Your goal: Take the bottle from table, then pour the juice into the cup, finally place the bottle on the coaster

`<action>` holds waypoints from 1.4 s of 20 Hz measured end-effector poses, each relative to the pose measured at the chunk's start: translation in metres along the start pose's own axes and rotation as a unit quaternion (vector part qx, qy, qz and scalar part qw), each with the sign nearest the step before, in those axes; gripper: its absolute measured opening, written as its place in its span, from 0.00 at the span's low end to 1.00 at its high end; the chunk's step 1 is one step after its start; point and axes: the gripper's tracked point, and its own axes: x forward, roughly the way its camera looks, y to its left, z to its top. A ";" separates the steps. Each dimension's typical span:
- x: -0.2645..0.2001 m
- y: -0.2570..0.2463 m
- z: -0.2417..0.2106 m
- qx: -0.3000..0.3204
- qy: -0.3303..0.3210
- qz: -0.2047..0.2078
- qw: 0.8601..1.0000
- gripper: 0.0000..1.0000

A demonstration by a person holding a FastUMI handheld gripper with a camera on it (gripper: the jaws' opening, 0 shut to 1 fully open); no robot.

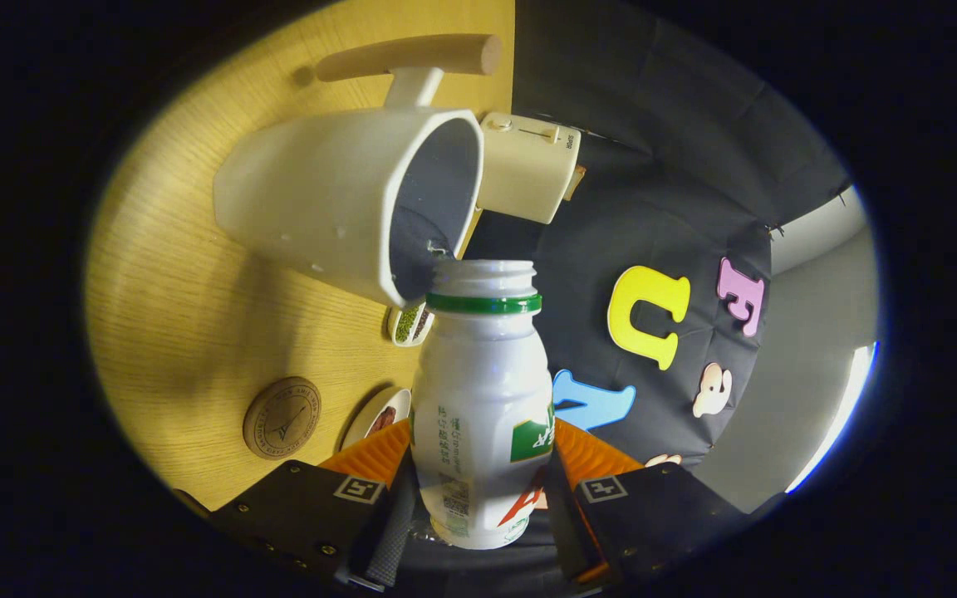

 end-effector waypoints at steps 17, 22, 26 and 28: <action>-0.001 -0.011 0.003 -0.054 -0.006 -0.017 0.998 0.70; 0.001 -0.017 -0.001 -0.072 -0.005 -0.021 0.997 0.70; 0.004 -0.024 -0.002 -0.091 -0.004 -0.025 0.996 0.70; 0.004 -0.025 -0.003 -0.096 -0.003 -0.025 0.995 0.70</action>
